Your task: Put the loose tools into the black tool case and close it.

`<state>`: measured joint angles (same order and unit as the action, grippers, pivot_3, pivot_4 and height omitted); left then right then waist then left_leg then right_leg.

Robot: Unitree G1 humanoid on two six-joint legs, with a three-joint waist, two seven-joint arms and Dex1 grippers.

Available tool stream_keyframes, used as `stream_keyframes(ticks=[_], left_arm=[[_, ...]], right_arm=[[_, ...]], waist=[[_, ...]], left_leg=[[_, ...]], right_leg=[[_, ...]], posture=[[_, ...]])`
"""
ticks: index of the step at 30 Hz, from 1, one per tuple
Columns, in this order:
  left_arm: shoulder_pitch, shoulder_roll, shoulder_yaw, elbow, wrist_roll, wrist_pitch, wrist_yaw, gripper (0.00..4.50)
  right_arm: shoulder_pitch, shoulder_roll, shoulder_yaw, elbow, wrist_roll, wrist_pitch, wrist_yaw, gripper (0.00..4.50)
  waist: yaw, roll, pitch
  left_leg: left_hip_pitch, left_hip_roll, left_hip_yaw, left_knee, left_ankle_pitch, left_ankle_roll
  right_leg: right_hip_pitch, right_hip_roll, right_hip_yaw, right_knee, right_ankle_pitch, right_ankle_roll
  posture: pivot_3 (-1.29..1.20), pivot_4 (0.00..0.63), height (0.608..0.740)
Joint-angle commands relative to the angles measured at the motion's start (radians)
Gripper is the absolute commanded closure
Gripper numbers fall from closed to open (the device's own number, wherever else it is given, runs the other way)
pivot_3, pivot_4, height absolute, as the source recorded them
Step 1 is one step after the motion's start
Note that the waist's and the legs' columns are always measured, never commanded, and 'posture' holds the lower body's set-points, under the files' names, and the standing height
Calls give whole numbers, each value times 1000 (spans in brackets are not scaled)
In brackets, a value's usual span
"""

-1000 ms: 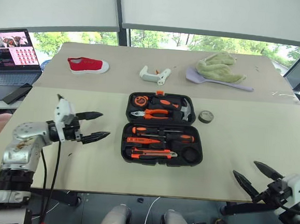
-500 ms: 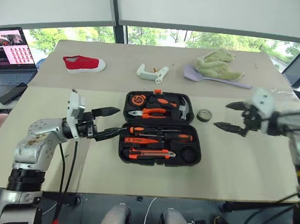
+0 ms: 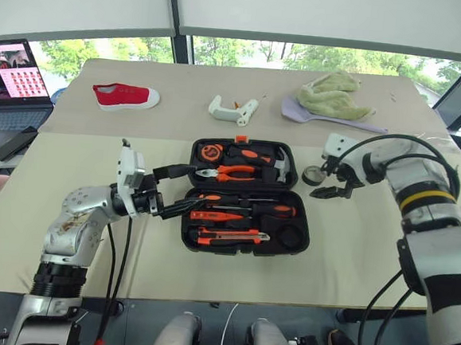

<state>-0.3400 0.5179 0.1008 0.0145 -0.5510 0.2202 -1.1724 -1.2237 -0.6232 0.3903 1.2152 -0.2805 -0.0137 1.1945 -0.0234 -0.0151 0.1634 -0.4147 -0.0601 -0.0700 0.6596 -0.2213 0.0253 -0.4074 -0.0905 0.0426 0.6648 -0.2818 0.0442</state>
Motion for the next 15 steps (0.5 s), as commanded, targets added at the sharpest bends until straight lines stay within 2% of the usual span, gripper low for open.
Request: stream_keyframes(ticks=[1,6,12,15], left_arm=[[1,6,13,-17,2,-27,6,0],[25,21,1,-29,14,-51,-20,0],[29,66,-44,-18,24,-69,-126,0],[17,66,-57,-11,22,-85,-158,0]], right_arm=[[-48,23,1,41,-39,-36,-28,788],[-63,40,-6,68,-75,-82,-57,2438],[-71,5,-24,74,-85,-137,-15,4453],[-81,-28,-51,60,-65,-177,36,4453]], waist=[[-1,0,0],[-8,0,0],[-11,0,0],[-11,0,0]], left_leg=[[0,0,0,0,0,0],[0,0,0,0,0,0],[0,0,0,0,0,-1],[0,0,0,0,0,0]], right_leg=[[0,0,0,0,0,0],[0,0,0,0,0,0],[-1,0,0,0,0,0],[0,0,0,0,0,0]], posture=[[0,150,740],[0,150,740],[0,150,740],[0,150,740]])
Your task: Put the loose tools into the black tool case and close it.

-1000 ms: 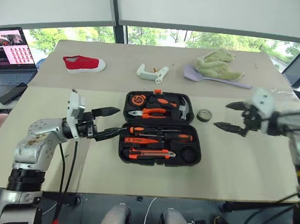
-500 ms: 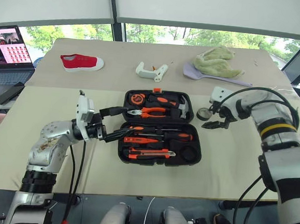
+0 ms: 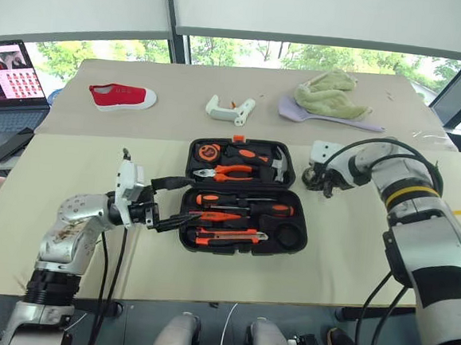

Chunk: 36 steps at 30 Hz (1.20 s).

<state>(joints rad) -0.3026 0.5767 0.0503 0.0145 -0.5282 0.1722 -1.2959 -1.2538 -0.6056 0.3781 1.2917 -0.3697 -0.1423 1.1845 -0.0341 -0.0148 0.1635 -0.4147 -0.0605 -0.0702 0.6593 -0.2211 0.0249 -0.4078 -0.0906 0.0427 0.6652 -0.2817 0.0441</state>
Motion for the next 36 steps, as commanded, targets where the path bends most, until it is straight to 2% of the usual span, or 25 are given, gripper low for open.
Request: stream_keyframes(ticks=[1,2,4,6,8,10,13,16,20,25,33,36], left_arm=[[-21,6,-11,-13,2,-43,-41,0],[-22,5,-14,-15,3,-48,-45,0],[-17,11,-22,-21,0,-73,-84,0],[-9,11,-27,-29,-5,-83,-108,0],[-3,9,-36,-30,3,-97,-121,0],[3,6,-44,-26,10,-106,-126,0],[13,2,-46,-21,10,-107,-122,0],[37,4,-44,-17,16,-112,-116,0],[78,10,-41,-38,16,-113,-99,0],[98,12,-41,-56,14,-113,-79,0],[98,4,-45,-59,16,-121,-63,0],[97,4,-43,-57,18,-125,-55,0]], right_arm=[[-54,-59,-49,-25,33,-71,71,4453],[-55,-68,-55,-31,38,-87,88,4453],[-68,-90,-123,-93,137,-54,279,4453],[-32,-120,-118,-251,302,86,411,4453],[69,-184,-47,-547,490,357,430,4453],[185,-265,7,-858,614,582,430,4453],[317,-315,-10,-1192,693,845,408,4453],[408,-334,-20,-1378,721,986,328,4453],[506,-362,-2,-1484,709,1060,269,4453],[569,-377,16,-1524,686,1087,212,4453],[529,-369,108,-1467,549,1060,118,4453],[526,-365,122,-1481,559,1075,136,4453]], waist=[[-2,0,0],[-4,0,0],[-7,0,0],[-10,0,0],[-11,1,0],[-7,1,0],[2,1,0],[4,1,0],[20,1,0],[26,0,0],[27,0,0],[28,-1,0]], left_leg=[[0,0,0,0,0,0],[0,0,0,0,0,0],[0,0,0,0,0,0],[0,1,0,-1,0,0],[0,2,0,-1,0,0],[0,3,-1,0,-1,1],[0,3,-1,0,-2,2],[-1,2,-1,1,-2,2],[-1,2,-1,1,-2,2],[-1,1,-1,2,-2,2],[0,1,-1,2,-2,2],[0,1,-1,2,-2,2]], right_leg=[[0,0,0,0,0,0],[0,0,0,0,0,0],[0,0,0,0,0,0],[0,1,0,0,0,0],[0,1,0,0,0,0],[0,1,-1,0,0,0],[0,-1,-2,0,0,0],[-1,-2,-1,0,0,0],[-1,-2,-1,0,0,0],[0,-2,-1,0,0,0],[0,-2,-2,0,0,0],[1,-2,-2,-1,1,0]], posture=[[0,150,740],[0,150,740],[0,150,740],[0,150,740],[0,150,740],[0,150,740],[0,150,740],[0,150,740],[0,150,740],[0,150,740],[0,150,740],[0,150,740]])
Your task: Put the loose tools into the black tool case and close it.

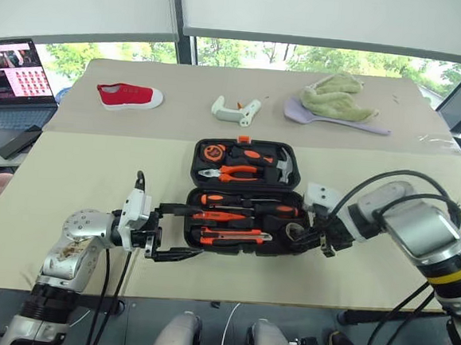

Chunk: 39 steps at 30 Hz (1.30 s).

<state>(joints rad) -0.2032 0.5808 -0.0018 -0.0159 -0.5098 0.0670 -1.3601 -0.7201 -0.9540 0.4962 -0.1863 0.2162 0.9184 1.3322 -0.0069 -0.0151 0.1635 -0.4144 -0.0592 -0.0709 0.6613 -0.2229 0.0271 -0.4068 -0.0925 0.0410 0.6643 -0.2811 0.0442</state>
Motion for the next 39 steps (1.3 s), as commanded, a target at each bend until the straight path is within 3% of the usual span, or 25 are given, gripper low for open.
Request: stream_keyframes(ticks=[1,4,9,15,16,19,24,29,33,39], left_arm=[[-4,3,15,-28,-3,-14,17,0],[-1,12,31,-35,-5,-3,42,0],[26,52,88,-72,-36,69,107,0],[13,77,164,-40,-19,192,279,0],[1,75,166,-18,4,199,319,0],[-59,34,153,60,89,248,498,696],[-161,-47,85,155,191,284,645,2589],[-236,-100,23,245,235,250,633,4442],[-258,-117,-40,244,244,266,567,4442],[-279,-131,-97,248,261,245,482,4442]], right_arm=[[-10,-10,-2,-8,-6,21,5,4105],[-20,2,-17,-10,24,18,30,3301],[-26,1,-142,39,107,-31,74,1600],[36,8,-393,235,204,-246,115,1600],[47,26,-428,282,199,-310,99,1840],[77,90,-449,469,56,-597,-88,2645],[42,213,-408,673,-104,-932,-251,4351],[-3,283,-346,814,-185,-1025,-262,4500],[15,314,-347,797,-160,-1036,-207,4500],[149,280,-372,596,-91,-982,-118,4500]], waist=[[1,0,0],[0,0,0],[-4,0,0],[2,-1,0],[3,-1,0],[3,-1,0],[-1,-2,0],[-10,-3,0],[-9,-3,0],[-5,-3,0]], left_leg=[[0,0,0,0,0,0],[0,0,0,0,0,0],[0,0,0,0,0,0],[1,0,0,0,0,0],[1,0,0,0,0,0],[2,0,0,0,0,0],[5,-1,2,0,0,-1],[3,-1,4,0,1,-2],[3,-1,4,0,1,-2],[3,-1,3,0,1,-1]], right_leg=[[0,0,0,0,0,0],[0,0,0,0,0,0],[0,1,0,0,0,0],[1,0,0,0,0,0],[1,1,-1,0,0,0],[1,1,0,0,0,0],[2,1,1,3,0,0],[-1,1,1,6,0,0],[-1,1,1,6,0,0],[-1,1,0,6,0,0]], posture=[[0,150,740],[0,150,740],[0,150,740],[0,150,740],[0,150,740],[0,150,740],[0,150,740],[0,150,740],[0,150,740],[0,150,740]])
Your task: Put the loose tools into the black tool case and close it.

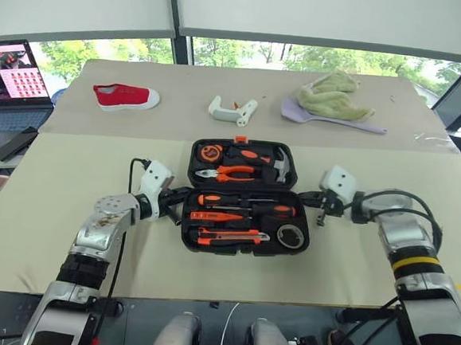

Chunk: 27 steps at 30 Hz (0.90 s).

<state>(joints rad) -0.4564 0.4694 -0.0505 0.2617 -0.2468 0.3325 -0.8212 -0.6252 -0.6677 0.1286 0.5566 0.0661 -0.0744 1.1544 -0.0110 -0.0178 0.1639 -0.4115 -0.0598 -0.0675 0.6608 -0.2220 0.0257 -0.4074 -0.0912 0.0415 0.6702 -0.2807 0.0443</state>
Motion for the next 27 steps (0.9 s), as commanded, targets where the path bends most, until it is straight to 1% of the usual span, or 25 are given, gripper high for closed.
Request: stream_keyframes(ticks=[1,6,10,12,18,20,22,24,25,26,27], left_arm=[[-24,-20,-57,-38,3,-12,-68,4442],[-5,-8,-84,-83,19,3,-104,4442],[63,23,-88,-198,-2,53,-125,4442],[90,37,-92,-232,4,57,-134,4442],[134,49,-82,-279,-1,73,-131,4442],[135,63,-64,-293,-23,113,-137,4442],[136,93,-47,-318,-54,158,-166,4442],[124,139,5,-350,-116,260,-178,3942],[118,159,26,-363,-145,304,-188,3773],[112,188,34,-376,-166,355,-198,3328],[104,223,28,-385,-176,416,-206,2996]], right_arm=[[80,-15,-15,-181,65,27,54,4500],[189,-45,-57,-318,90,104,24,4500],[308,-72,-105,-428,109,154,-1,4500],[341,-80,-123,-460,118,173,-9,4500],[399,-104,-144,-481,118,175,-12,4500],[397,-116,-147,-456,105,172,-21,4500],[392,-127,-165,-454,122,213,-27,4500],[390,-157,-203,-517,218,412,-11,3916],[388,-173,-215,-544,253,486,-4,3726],[386,-191,-222,-568,277,547,0,3313],[381,-205,-229,-587,292,599,-8,2999]], waist=[[0,0,0],[7,0,0],[8,0,0],[8,0,0],[12,0,0],[12,0,0],[12,0,0],[11,0,0],[11,0,0],[10,0,0],[9,0,0]], left_leg=[[0,0,0,0,0,0],[0,-1,0,0,0,1],[0,0,0,0,-1,1],[0,0,0,0,-1,2],[3,0,0,0,-1,2],[3,0,0,0,-1,2],[3,0,0,0,-1,2],[3,0,0,0,-1,2],[3,0,0,0,-1,2],[2,0,0,0,-1,2],[2,1,0,0,-1,2]], right_leg=[[0,0,0,0,0,0],[1,-1,0,-2,0,0],[2,-1,0,-3,0,0],[2,-1,0,-4,0,0],[4,-1,1,-5,0,0],[5,-1,1,-5,0,0],[5,-1,1,-5,0,0],[4,-1,1,-5,0,0],[4,0,1,-5,0,0],[3,-1,1,-4,0,0],[3,-1,1,-4,0,0]], posture=[[0,150,740],[0,150,740],[0,150,740],[0,150,740],[0,150,740],[0,150,740],[0,150,740],[0,150,740],[0,150,740],[0,150,740],[0,150,740]])
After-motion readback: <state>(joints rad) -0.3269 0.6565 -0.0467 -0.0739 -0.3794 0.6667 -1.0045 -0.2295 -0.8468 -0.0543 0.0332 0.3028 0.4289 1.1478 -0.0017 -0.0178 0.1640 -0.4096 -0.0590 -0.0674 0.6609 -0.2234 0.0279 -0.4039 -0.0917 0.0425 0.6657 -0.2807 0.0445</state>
